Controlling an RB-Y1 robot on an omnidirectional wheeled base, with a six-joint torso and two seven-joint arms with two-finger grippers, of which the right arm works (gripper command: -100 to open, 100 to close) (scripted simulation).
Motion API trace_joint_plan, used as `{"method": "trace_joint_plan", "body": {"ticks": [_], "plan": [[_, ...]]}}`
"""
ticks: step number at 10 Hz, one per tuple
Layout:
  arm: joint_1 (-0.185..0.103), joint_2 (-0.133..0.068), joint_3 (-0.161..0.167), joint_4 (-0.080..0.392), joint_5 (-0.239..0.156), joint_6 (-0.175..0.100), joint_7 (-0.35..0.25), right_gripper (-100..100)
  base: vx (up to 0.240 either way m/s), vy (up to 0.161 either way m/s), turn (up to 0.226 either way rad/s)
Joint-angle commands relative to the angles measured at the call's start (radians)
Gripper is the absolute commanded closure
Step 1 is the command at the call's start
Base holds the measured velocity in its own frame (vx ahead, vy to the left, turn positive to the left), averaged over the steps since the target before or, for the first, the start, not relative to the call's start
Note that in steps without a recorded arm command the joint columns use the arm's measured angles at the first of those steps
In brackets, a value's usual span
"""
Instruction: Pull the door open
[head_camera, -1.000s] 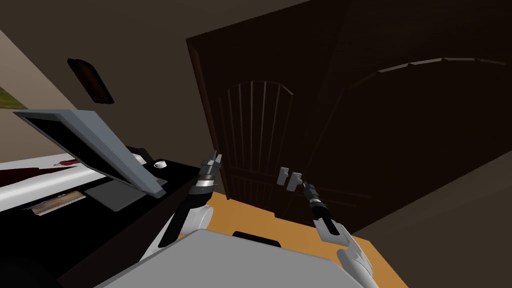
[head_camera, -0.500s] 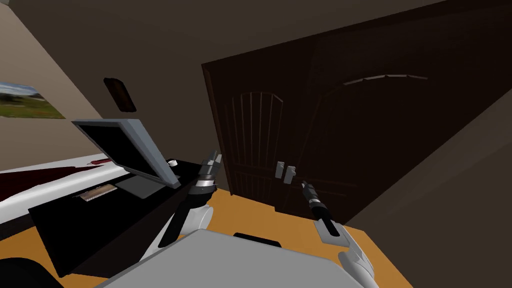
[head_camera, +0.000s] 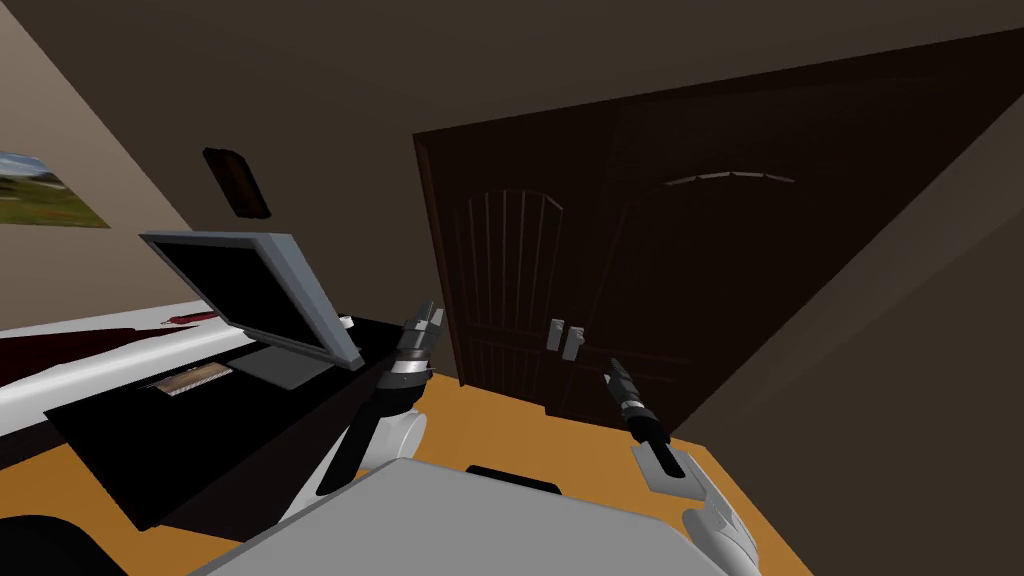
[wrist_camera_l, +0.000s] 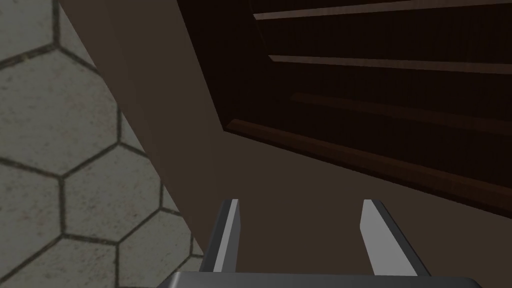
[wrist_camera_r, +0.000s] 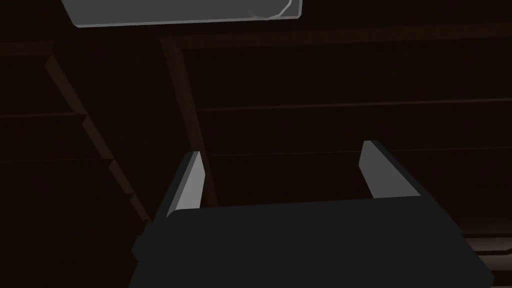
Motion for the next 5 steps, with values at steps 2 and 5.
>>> {"method": "trace_joint_plan", "body": {"ticks": [2, 5], "plan": [[-0.004, -0.008, -0.027, 0.03, -0.008, 0.001, 0.016, -100, 0.12, -0.141, -0.058], [-0.023, 0.004, -0.017, 0.031, -0.007, -0.003, 0.024, -100, 0.184, 0.0, 0.077]]}}
